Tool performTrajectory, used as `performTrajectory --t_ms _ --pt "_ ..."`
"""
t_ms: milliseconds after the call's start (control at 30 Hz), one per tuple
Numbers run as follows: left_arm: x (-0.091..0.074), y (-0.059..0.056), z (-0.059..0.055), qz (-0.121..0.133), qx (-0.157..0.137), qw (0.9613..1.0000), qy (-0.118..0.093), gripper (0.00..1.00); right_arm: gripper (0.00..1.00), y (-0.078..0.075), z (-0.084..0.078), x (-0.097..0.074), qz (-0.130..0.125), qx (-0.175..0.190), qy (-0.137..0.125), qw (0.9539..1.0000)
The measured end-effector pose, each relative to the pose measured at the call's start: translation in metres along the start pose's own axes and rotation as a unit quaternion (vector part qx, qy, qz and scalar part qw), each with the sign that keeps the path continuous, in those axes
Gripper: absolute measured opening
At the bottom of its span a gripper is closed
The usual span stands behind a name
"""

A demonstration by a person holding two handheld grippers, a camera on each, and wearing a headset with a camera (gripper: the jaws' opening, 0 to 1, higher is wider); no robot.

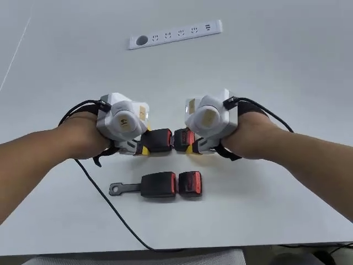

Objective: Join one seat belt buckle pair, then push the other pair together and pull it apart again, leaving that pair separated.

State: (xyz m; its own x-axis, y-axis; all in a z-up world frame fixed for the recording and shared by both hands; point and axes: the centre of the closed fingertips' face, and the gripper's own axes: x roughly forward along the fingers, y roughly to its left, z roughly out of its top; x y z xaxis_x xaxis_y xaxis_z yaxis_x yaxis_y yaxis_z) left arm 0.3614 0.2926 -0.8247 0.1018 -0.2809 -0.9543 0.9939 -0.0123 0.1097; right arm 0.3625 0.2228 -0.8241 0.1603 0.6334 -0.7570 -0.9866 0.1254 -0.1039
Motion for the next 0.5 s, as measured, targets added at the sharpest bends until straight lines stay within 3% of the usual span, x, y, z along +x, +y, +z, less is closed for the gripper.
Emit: performTrajectory --t_ms 267,500 --pt "-0.001 -0.001 -0.001 0.002 -0.004 1.0000 -0.007 0.30 0.31 0.000 -0.001 -0.001 -0.003 -0.003 -0.005 1.0000" --pt "-0.002 -0.001 -0.001 0.002 -0.008 1.0000 -0.006 0.30 0.31 -0.003 -0.014 -0.013 -0.005 -0.003 0.001 1.0000"
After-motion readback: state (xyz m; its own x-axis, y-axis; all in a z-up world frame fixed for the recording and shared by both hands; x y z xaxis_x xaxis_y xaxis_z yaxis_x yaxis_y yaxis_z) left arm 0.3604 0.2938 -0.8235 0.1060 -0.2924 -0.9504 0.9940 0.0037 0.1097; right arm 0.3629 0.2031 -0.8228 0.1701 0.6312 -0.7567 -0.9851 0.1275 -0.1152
